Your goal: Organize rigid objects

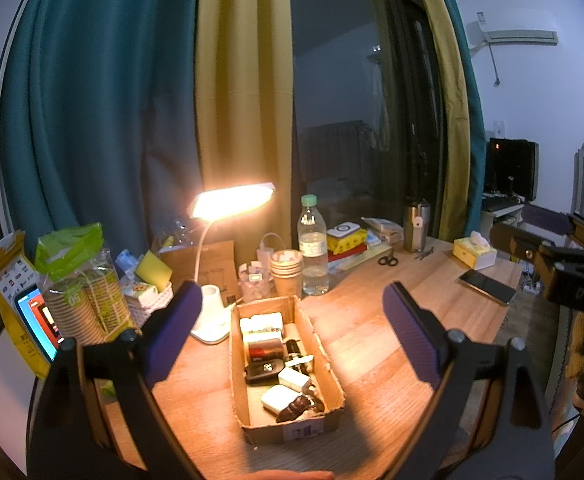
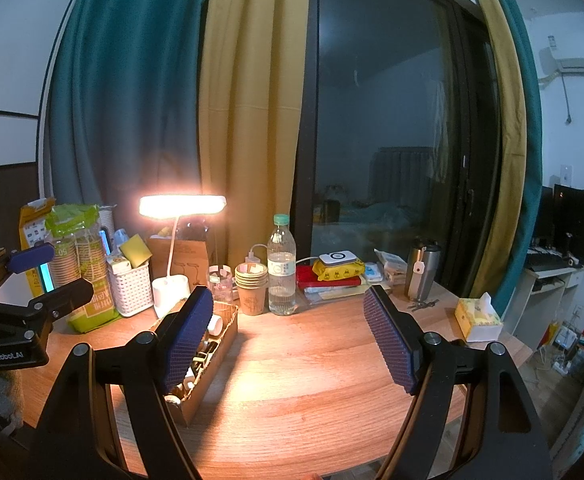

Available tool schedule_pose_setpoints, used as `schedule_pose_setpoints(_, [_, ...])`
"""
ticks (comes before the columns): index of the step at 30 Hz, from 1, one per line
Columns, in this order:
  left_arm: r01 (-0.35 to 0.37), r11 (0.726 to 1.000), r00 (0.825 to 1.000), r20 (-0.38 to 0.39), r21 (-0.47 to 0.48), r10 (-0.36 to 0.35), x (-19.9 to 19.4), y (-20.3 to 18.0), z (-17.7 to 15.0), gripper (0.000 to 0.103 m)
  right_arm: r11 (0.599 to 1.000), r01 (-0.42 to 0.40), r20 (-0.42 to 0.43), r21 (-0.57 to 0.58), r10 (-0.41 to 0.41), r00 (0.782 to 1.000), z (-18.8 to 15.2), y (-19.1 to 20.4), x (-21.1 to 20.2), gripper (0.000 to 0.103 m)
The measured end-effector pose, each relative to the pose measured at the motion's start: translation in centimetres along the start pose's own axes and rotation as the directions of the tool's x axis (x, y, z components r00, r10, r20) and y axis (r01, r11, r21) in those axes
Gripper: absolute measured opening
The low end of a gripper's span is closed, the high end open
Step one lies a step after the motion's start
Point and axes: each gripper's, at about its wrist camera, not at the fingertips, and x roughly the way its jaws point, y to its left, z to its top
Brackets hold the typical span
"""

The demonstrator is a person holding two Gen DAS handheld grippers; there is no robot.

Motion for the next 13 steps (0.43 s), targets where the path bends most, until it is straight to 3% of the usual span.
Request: schedule_pose_setpoints(13, [-0.009, 1.0, 1.0, -0.008, 0.015, 0.009, 0.42, 0.24, -0.19, 0.093, 1.0, -0.003, -0.014, 0.002, 0.003, 1.0, -0.34, -0.04, 0.29, 0.081])
